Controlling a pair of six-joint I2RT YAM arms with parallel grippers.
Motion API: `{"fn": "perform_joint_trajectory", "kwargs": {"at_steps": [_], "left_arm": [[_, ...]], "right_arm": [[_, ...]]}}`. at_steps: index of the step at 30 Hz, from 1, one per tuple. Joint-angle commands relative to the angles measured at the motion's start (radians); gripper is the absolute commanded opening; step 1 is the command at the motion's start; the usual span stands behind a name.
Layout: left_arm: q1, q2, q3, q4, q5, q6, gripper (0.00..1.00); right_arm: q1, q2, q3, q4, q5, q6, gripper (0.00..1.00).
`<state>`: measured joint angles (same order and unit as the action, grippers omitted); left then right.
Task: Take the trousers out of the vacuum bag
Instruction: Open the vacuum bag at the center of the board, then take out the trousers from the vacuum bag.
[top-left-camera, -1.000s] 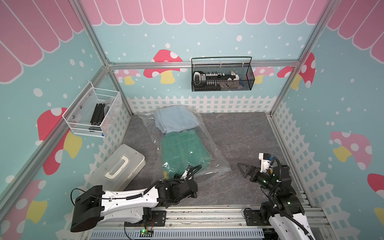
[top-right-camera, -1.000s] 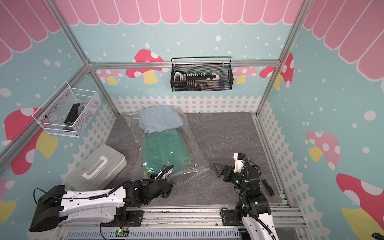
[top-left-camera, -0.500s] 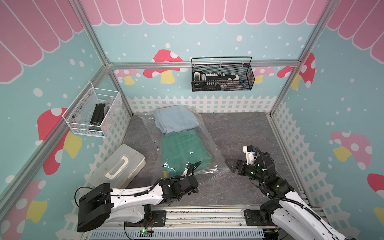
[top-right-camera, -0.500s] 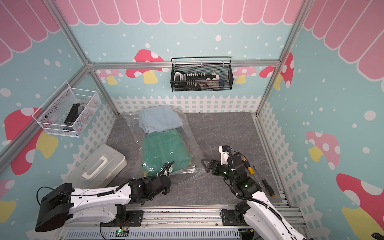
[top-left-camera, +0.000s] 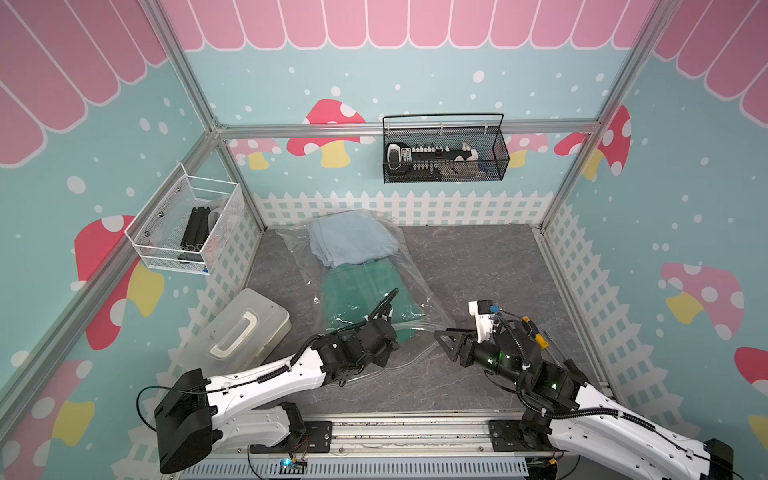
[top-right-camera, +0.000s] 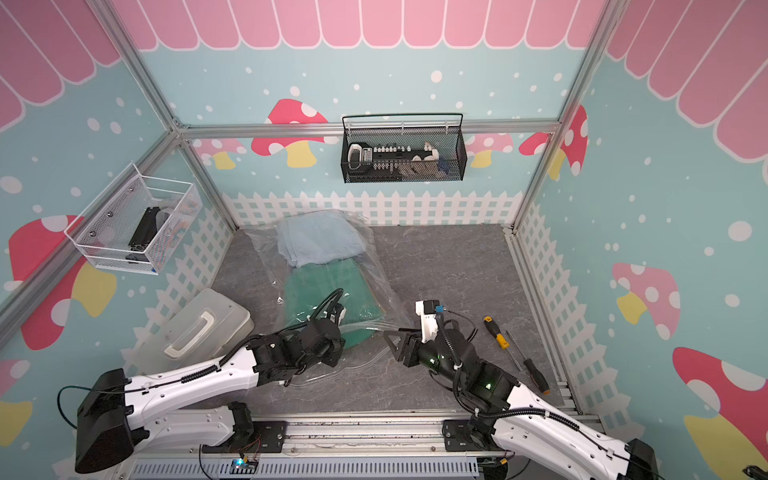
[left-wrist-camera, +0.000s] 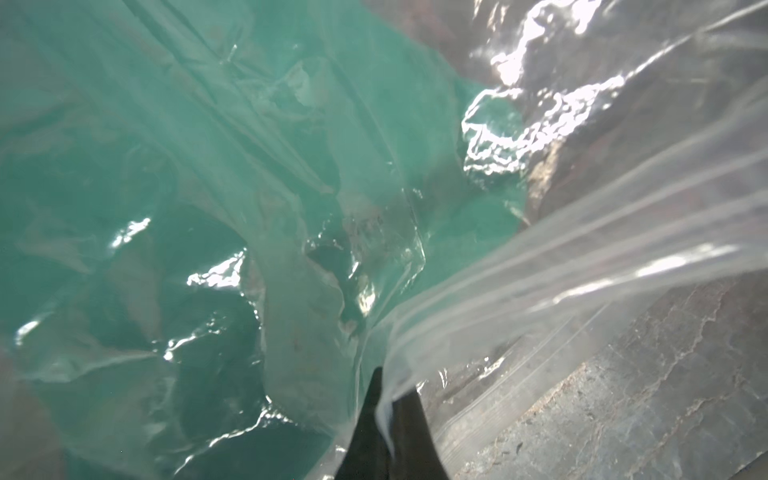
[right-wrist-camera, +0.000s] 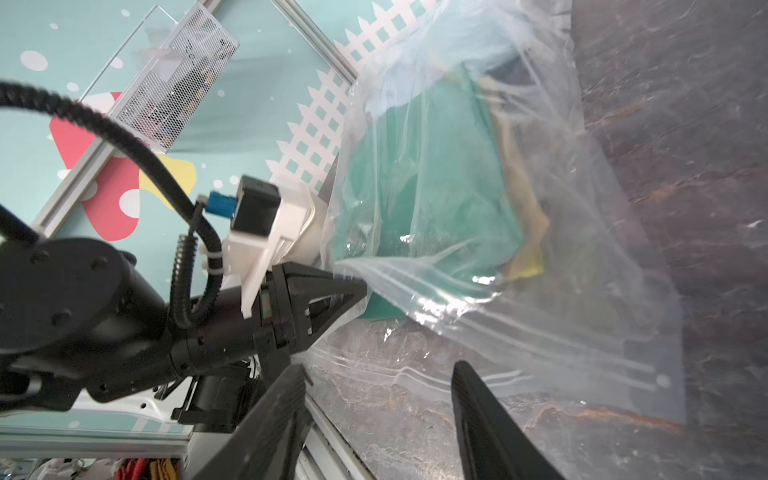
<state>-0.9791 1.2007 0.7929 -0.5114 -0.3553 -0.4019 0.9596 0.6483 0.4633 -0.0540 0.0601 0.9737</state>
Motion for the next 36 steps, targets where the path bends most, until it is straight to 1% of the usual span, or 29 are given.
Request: {"fn": "perform_joint_trajectory", "kwargs": {"at_steps": [1,5,6,9,11,14,19,22,29,33,36], "left_arm": [[0.017,0.019,0.092,-0.063,0.030,0.061,0.00],[0.018,0.049,0.174,-0.130,0.030,0.090,0.00],[0.018,0.055,0.191,-0.143,0.064,0.094,0.00],[0.019,0.065,0.230,-0.187,0.065,0.094,0.00],[0.019,0.059,0.232,-0.194,0.046,0.098,0.00],[0.020,0.054,0.236,-0.197,0.067,0.100,0.00],[0.019,0.053,0.233,-0.194,0.089,0.099,0.00],[0.017,0.053,0.236,-0.196,0.101,0.101,0.00],[0.018,0.042,0.225,-0.184,0.103,0.108,0.00],[0.016,0.037,0.225,-0.178,0.112,0.113,0.00],[0.016,0.033,0.220,-0.160,0.141,0.118,0.00]], "right_arm": [[0.081,0.066,-0.035,0.057,0.131,0.067,0.56],[0.176,0.228,-0.030,0.173,0.218,0.110,0.53],[0.193,0.279,-0.023,0.202,0.234,0.125,0.52],[0.225,0.412,-0.012,0.286,0.270,0.184,0.47],[0.239,0.483,-0.012,0.354,0.287,0.207,0.47],[0.248,0.555,0.002,0.375,0.350,0.266,0.45],[0.246,0.620,0.043,0.385,0.406,0.270,0.44],[0.235,0.652,0.046,0.401,0.418,0.299,0.44],[0.182,0.709,0.036,0.470,0.380,0.320,0.45],[0.142,0.731,0.038,0.504,0.348,0.312,0.50],[0.120,0.751,0.043,0.508,0.323,0.326,0.51]]}}
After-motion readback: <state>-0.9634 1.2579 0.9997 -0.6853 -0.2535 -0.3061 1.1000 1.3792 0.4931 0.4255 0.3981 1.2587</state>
